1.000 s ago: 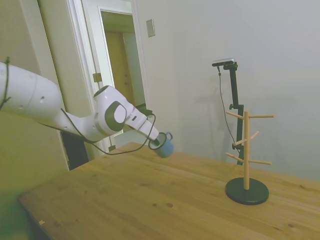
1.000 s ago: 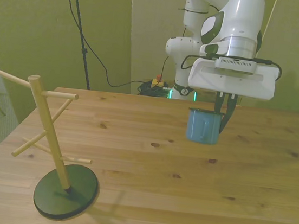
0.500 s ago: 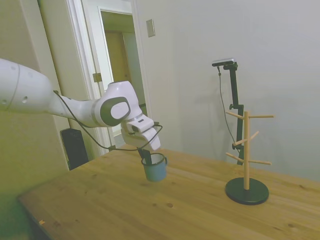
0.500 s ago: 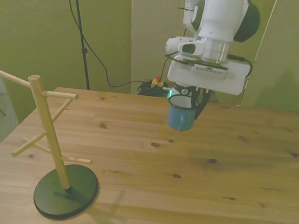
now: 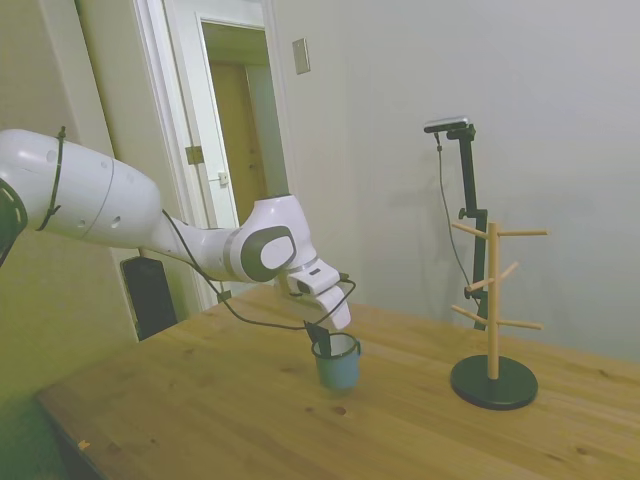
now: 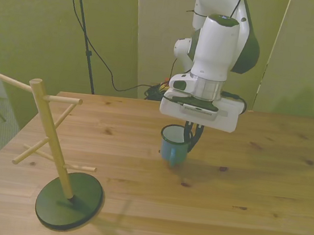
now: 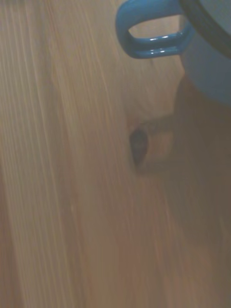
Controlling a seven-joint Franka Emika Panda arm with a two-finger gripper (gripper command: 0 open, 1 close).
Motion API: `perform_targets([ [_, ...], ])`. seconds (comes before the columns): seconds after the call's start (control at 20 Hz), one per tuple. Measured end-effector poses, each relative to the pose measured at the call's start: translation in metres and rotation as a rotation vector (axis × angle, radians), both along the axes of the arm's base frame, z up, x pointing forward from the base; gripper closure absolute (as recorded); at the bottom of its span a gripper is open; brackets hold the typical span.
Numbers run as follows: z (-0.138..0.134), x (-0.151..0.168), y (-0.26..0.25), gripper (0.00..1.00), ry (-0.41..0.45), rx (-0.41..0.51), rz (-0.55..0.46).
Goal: Unload the mug
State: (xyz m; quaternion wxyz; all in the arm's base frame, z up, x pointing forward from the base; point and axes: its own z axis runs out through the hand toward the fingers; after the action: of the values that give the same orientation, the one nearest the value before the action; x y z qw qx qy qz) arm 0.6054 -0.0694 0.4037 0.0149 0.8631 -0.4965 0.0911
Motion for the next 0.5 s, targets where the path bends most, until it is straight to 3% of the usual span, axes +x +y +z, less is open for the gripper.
perform_targets([
  [0.5, -0.014, 0.002, -0.006, 1.0, 0.017, -0.005, -0.017],
])
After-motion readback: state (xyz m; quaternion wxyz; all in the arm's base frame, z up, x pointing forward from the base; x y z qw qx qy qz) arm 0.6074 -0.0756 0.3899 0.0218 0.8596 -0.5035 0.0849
